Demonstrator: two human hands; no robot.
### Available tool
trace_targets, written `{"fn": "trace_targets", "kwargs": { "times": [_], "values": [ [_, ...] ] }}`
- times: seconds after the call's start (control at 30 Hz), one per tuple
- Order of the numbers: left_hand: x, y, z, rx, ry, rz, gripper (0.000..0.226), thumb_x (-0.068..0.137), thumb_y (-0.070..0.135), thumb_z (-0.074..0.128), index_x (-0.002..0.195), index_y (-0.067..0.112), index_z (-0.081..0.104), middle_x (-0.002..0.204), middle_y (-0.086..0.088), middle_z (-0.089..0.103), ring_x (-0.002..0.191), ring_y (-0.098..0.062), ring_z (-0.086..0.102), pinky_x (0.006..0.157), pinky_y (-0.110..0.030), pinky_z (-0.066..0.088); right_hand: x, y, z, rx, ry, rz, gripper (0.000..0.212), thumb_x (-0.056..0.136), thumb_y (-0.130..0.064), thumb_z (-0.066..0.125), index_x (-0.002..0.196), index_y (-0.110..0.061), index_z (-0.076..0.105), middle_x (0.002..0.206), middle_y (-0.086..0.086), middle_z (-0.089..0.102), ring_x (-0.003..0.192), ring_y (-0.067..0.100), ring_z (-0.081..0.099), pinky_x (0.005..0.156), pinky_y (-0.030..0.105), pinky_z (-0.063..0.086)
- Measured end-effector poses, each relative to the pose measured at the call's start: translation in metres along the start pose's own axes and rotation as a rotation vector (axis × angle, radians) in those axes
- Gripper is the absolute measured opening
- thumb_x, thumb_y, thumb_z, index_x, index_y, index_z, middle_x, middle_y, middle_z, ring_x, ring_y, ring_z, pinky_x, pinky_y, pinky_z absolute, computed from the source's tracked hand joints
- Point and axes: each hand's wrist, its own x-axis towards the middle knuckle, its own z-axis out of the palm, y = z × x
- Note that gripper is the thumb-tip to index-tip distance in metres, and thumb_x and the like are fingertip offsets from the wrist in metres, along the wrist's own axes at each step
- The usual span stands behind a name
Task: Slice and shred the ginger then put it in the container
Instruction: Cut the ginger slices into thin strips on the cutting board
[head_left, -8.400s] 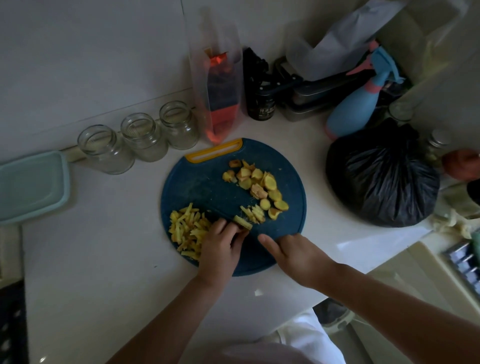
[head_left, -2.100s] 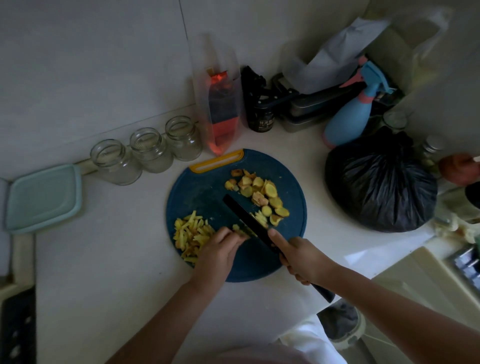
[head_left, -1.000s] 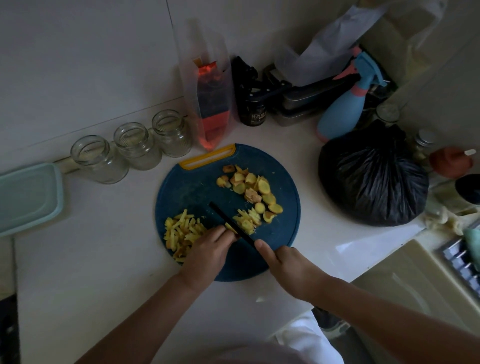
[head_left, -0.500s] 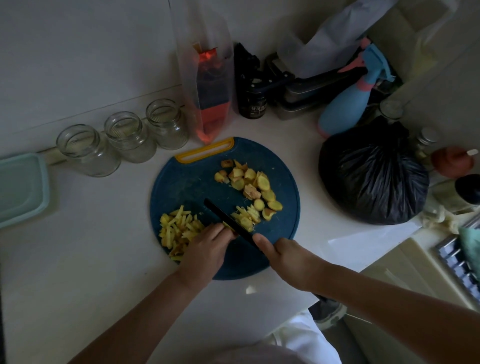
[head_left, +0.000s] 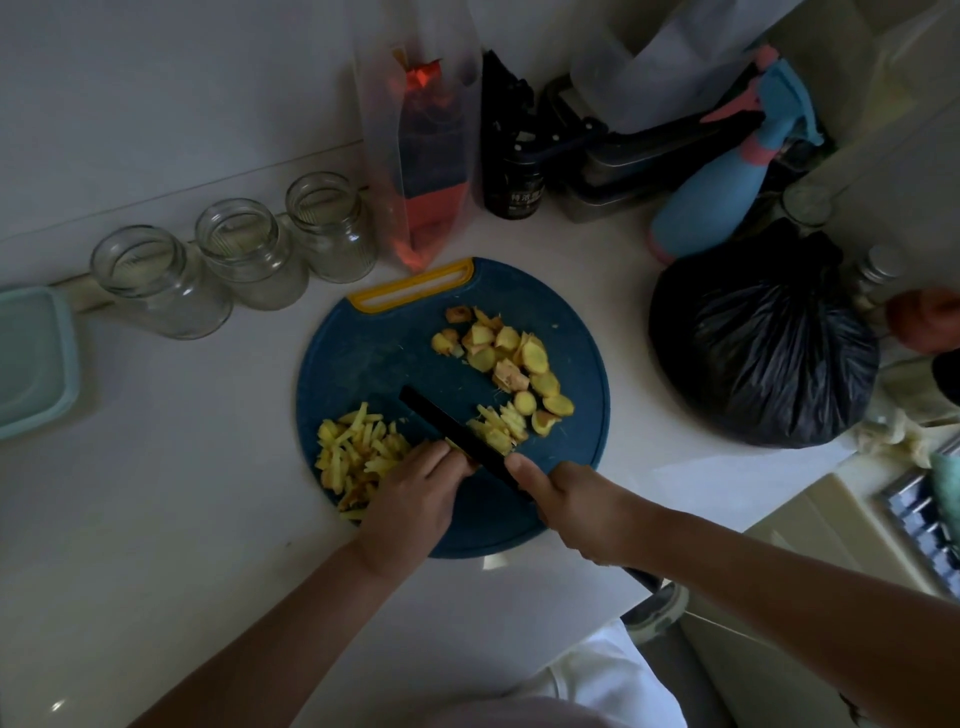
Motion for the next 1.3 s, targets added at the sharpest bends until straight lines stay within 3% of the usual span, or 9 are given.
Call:
{"fn": "trace_targets", "kwargs": {
  "times": [0.17, 0.43, 0.6, 0.73, 0.93, 1.03, 1.1, 1.2, 1.3],
  "values": [
    [0.002, 0.001, 0.000, 0.029, 0.028, -0.030, 0.024, 0.089, 0.004, 0.047, 0.067, 0.006, 0.057, 0.067, -0.005, 0.051, 0.069, -0.013, 0.043, 0.070, -0.022, 0.040, 0.012, -0.002, 0.004, -0.051, 0.037, -0.043, 0.061, 0.099, -0.057, 0.025, 0.064, -0.009, 0.041, 0.065, 0.014, 0.049, 0.057, 0.018, 0.047, 0.051, 0.018, 0.039],
    [-0.001, -0.006, 0.002, 0.017, -0.017, -0.035, 0.022, 0.089, 0.004, 0.046, 0.070, 0.006, 0.057, 0.069, -0.006, 0.052, 0.070, -0.015, 0.045, 0.070, -0.024, 0.041, 0.015, -0.009, 0.004, -0.126, 0.017, -0.104, 0.055, 0.102, -0.049, 0.024, 0.061, -0.016, 0.037, 0.056, 0.005, 0.042, 0.045, 0.010, 0.038, 0.047, 0.016, 0.034],
    [-0.002, -0.005, 0.006, 0.011, 0.017, -0.016, 0.008, 0.088, 0.006, 0.049, 0.083, 0.013, 0.050, 0.070, -0.006, 0.053, 0.070, -0.014, 0.045, 0.070, -0.024, 0.041, 0.033, -0.020, 0.014, -0.143, 0.072, -0.152, 0.056, 0.103, -0.048, 0.024, 0.062, -0.014, 0.041, 0.056, 0.003, 0.046, 0.047, 0.006, 0.042, 0.049, 0.011, 0.035],
    [-0.001, -0.005, 0.004, 0.019, 0.017, -0.020, 0.008, 0.089, 0.009, 0.049, 0.086, 0.016, 0.045, 0.070, -0.005, 0.053, 0.070, -0.013, 0.045, 0.069, -0.024, 0.041, 0.036, -0.021, 0.016, -0.120, 0.095, -0.163, 0.057, 0.101, -0.050, 0.024, 0.063, -0.013, 0.044, 0.060, 0.006, 0.050, 0.055, 0.010, 0.049, 0.066, 0.024, 0.042],
    [0.000, 0.002, -0.001, 0.009, 0.018, -0.108, 0.021, 0.090, 0.010, 0.047, 0.072, 0.006, 0.057, 0.071, -0.005, 0.054, 0.067, -0.015, 0.049, 0.063, -0.020, 0.040, 0.006, 0.005, 0.015, -0.148, 0.117, -0.148, 0.047, 0.101, -0.052, 0.026, 0.063, -0.027, 0.038, 0.061, 0.004, 0.047, 0.061, 0.018, 0.053, 0.061, 0.027, 0.042],
    [0.000, 0.005, -0.001, -0.001, 0.032, -0.130, 0.020, 0.090, 0.009, 0.050, 0.072, 0.006, 0.057, 0.071, -0.004, 0.054, 0.067, -0.012, 0.046, 0.064, -0.016, 0.035, -0.014, 0.029, 0.014, -0.125, 0.133, -0.004, 0.066, 0.089, -0.068, 0.021, 0.062, -0.014, 0.046, 0.064, 0.005, 0.053, 0.062, 0.016, 0.053, 0.068, 0.030, 0.046],
    [0.000, 0.005, -0.001, 0.005, 0.028, -0.109, 0.021, 0.090, 0.010, 0.048, 0.071, 0.007, 0.056, 0.070, -0.004, 0.054, 0.068, -0.012, 0.044, 0.064, -0.016, 0.033, -0.011, 0.027, 0.017, -0.138, 0.141, -0.014, 0.070, 0.084, -0.072, 0.018, 0.061, -0.012, 0.047, 0.063, 0.006, 0.054, 0.065, 0.021, 0.056, 0.075, 0.036, 0.050],
    [0.000, 0.004, 0.000, 0.005, 0.009, -0.087, 0.023, 0.090, 0.011, 0.046, 0.070, 0.005, 0.056, 0.070, -0.006, 0.054, 0.067, -0.013, 0.044, 0.063, -0.020, 0.036, 0.007, 0.003, 0.022, -0.177, 0.149, -0.087, 0.061, 0.096, -0.061, 0.020, 0.063, -0.015, 0.042, 0.062, 0.006, 0.050, 0.071, 0.025, 0.057, 0.077, 0.039, 0.050],
    [0.000, 0.004, 0.000, 0.014, 0.007, -0.069, 0.023, 0.089, 0.011, 0.046, 0.071, 0.004, 0.057, 0.069, -0.006, 0.053, 0.067, -0.012, 0.043, 0.063, -0.021, 0.037, 0.027, -0.016, 0.021, -0.099, 0.168, -0.081, 0.059, 0.100, -0.057, 0.022, 0.078, -0.010, 0.051, 0.084, 0.014, 0.060, 0.087, 0.027, 0.059, 0.080, 0.033, 0.044]
  ]
}}
